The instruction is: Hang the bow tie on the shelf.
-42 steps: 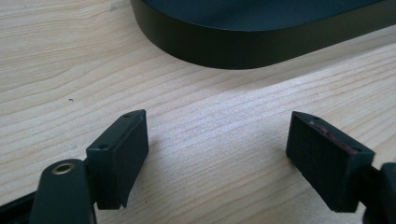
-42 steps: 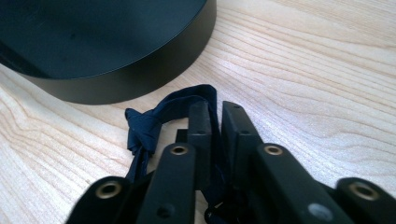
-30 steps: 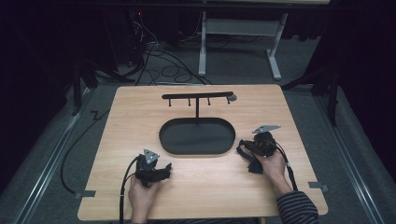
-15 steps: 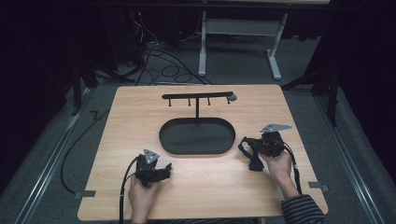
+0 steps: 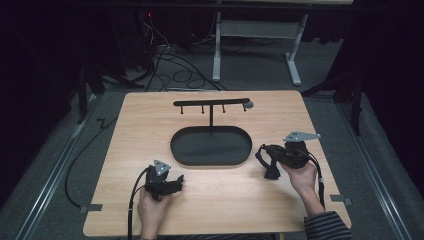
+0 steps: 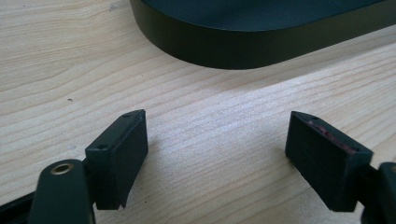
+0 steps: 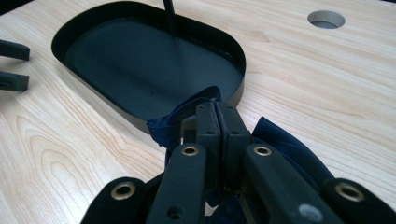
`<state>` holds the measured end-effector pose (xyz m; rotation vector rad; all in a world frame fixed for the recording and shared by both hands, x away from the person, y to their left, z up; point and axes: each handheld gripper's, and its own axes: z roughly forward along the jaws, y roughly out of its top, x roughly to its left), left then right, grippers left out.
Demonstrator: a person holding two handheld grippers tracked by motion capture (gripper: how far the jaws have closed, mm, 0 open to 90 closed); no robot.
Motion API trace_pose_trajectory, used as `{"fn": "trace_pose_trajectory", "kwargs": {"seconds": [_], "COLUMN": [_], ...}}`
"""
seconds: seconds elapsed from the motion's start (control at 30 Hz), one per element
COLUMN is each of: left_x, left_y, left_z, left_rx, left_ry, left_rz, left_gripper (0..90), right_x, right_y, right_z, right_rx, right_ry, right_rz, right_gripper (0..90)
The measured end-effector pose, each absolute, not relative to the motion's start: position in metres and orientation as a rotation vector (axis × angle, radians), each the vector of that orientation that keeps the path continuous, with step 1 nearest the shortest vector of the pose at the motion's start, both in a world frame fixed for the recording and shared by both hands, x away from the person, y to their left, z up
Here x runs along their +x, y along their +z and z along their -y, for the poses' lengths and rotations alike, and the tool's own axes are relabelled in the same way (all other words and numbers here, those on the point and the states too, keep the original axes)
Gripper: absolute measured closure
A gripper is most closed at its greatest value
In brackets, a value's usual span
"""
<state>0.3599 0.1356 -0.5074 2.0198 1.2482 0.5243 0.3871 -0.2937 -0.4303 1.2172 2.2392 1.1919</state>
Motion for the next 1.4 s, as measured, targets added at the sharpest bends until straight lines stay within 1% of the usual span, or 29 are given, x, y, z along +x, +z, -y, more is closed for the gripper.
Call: {"fn": "trace_pose_trajectory", "kwargs": {"seconds": [0.33,1.4], "left_x": [0.36,0.36], "left_y": [-0.507,-0.507], "left_z": [-0.136,-0.136], "left_rx": [2.02,2.02], "left_ry": [0.524,0.525], "left_rz": [-1.248,-1.248], "left_gripper": [21.6,21.6], "right_x": [0.382,0.391], "right_y": [-0.414,-0.375], "right_z": [0.292,0.273], "right_rx": [1.163,1.022], "right_ry": [1.228,1.301], "right_rz": [-2.213,-2.181], "right_gripper": [90.0,90.0]}}
